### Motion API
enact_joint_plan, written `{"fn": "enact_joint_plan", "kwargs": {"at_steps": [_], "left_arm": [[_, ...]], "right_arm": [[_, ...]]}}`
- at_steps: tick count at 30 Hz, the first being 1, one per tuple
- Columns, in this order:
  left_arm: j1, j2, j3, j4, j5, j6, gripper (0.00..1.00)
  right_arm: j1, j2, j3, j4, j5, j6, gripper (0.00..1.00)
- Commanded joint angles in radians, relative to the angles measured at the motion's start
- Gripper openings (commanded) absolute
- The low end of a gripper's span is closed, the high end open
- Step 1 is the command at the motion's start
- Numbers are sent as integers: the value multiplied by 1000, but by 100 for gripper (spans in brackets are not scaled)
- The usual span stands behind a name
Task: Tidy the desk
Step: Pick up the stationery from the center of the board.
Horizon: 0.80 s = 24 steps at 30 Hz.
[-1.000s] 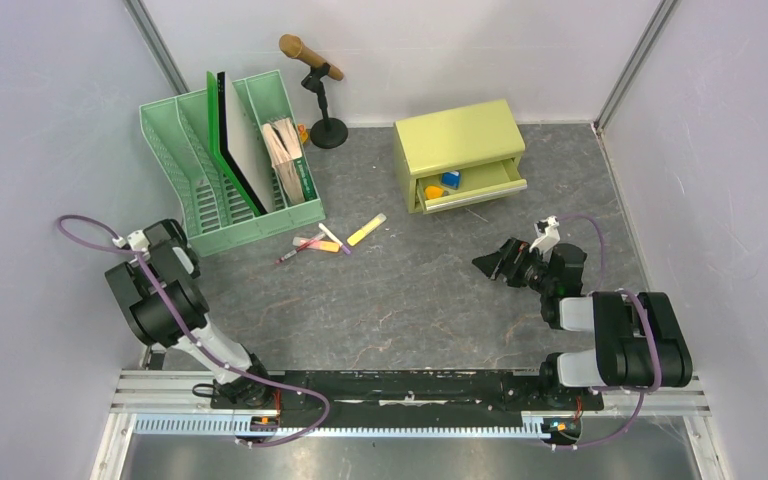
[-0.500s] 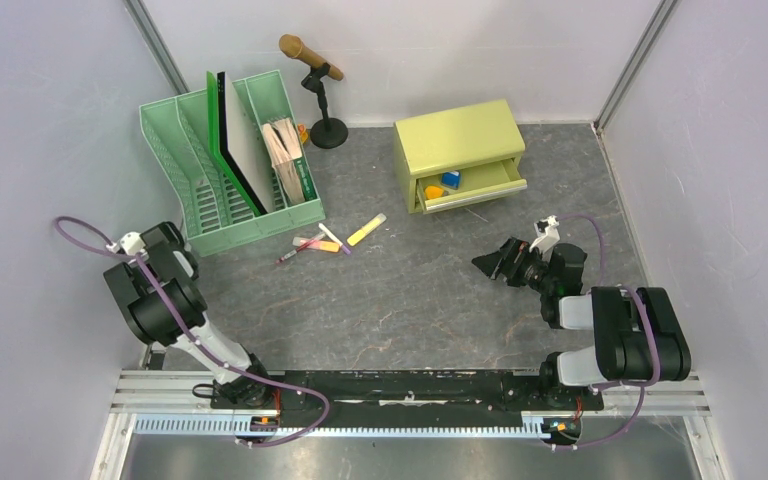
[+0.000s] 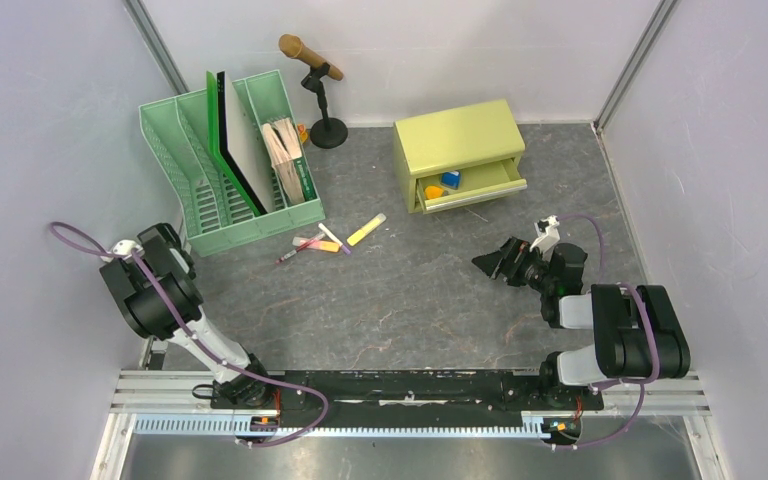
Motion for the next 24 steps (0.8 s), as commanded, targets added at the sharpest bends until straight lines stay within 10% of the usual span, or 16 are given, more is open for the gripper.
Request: {"fn": "enact_joint_plan", "kwargs": {"at_steps": [1, 24], "left_arm": [[51, 40, 9, -60, 28, -89, 100], [103, 69, 3, -160, 40, -165, 89]], "right_arm": [[-3, 51, -34, -167, 23, 2, 99], [-25, 77, -49, -116, -17, 27, 99]]}}
